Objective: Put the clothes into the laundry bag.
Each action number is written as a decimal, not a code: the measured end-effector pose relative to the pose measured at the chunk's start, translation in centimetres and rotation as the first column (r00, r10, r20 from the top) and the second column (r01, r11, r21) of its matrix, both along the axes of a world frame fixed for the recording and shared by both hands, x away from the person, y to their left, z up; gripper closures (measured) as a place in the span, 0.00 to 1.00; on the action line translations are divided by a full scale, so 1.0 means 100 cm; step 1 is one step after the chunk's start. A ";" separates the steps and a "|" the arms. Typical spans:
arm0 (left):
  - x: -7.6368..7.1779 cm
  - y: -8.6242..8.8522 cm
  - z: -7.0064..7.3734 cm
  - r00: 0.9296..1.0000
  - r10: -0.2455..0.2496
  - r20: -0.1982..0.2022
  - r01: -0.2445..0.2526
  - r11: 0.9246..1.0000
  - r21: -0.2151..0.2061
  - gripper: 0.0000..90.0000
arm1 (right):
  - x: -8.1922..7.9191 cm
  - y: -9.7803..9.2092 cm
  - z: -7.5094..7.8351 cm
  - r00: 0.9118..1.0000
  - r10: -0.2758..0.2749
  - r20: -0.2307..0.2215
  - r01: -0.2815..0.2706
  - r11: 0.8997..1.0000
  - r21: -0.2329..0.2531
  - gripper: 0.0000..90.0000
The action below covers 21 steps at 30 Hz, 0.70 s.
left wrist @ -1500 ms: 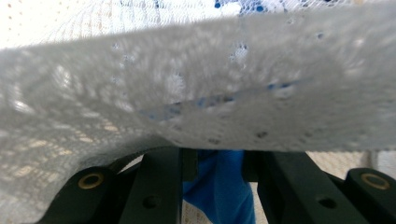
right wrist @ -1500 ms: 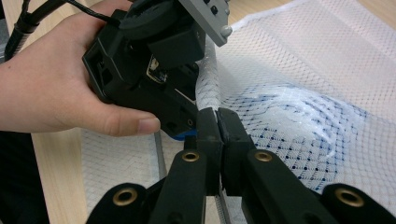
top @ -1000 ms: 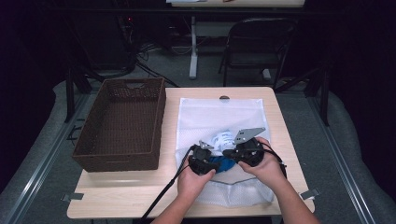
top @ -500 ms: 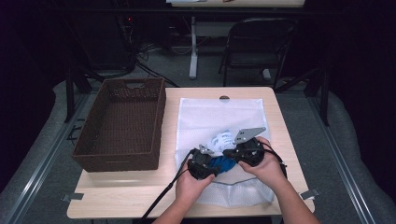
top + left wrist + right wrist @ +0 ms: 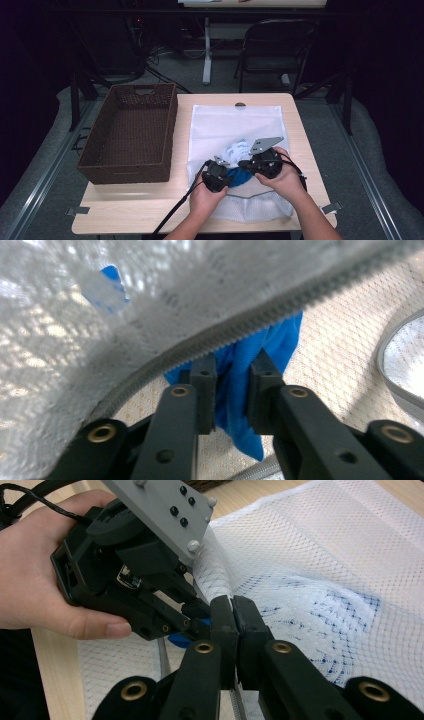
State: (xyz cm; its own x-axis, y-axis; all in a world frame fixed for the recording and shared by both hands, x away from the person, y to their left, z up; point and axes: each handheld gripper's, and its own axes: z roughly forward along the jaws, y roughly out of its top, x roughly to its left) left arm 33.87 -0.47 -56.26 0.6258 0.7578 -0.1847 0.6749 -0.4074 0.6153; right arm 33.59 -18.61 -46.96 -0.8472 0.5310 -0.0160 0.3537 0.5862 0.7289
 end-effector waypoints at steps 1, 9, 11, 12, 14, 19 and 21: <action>0.001 0.000 0.000 1.000 0.004 0.000 -0.004 1.000 -0.007 0.90 | 0.000 0.000 0.000 1.000 0.001 0.001 -0.001 1.000 -0.001 0.98; 0.008 -0.003 0.005 1.000 0.020 -0.016 -0.020 0.998 -0.057 0.92 | -0.001 0.002 0.000 1.000 0.005 0.002 -0.005 1.000 -0.004 0.98; 0.010 -0.004 0.005 0.999 0.034 -0.008 -0.035 0.997 -0.064 0.92 | -0.001 0.001 0.000 1.000 0.004 -0.001 -0.004 1.000 -0.002 0.98; 0.011 -0.005 0.006 0.999 0.042 -0.007 -0.042 0.997 -0.068 0.93 | -0.001 0.001 0.000 1.000 0.005 -0.001 -0.005 1.000 -0.001 0.98; 0.012 -0.005 0.006 0.999 0.054 -0.005 -0.054 0.996 -0.077 0.93 | -0.002 0.002 0.001 1.000 0.005 -0.004 -0.005 1.000 0.002 0.98; 0.015 -0.006 0.007 0.998 0.066 -0.001 -0.066 0.994 -0.086 0.93 | -0.002 0.003 0.000 1.000 0.012 -0.002 -0.012 1.000 -0.004 0.98; 0.016 -0.007 0.006 0.997 0.076 0.002 -0.075 0.993 -0.089 0.93 | -0.002 0.003 0.000 1.000 0.010 -0.003 -0.010 1.000 -0.005 0.98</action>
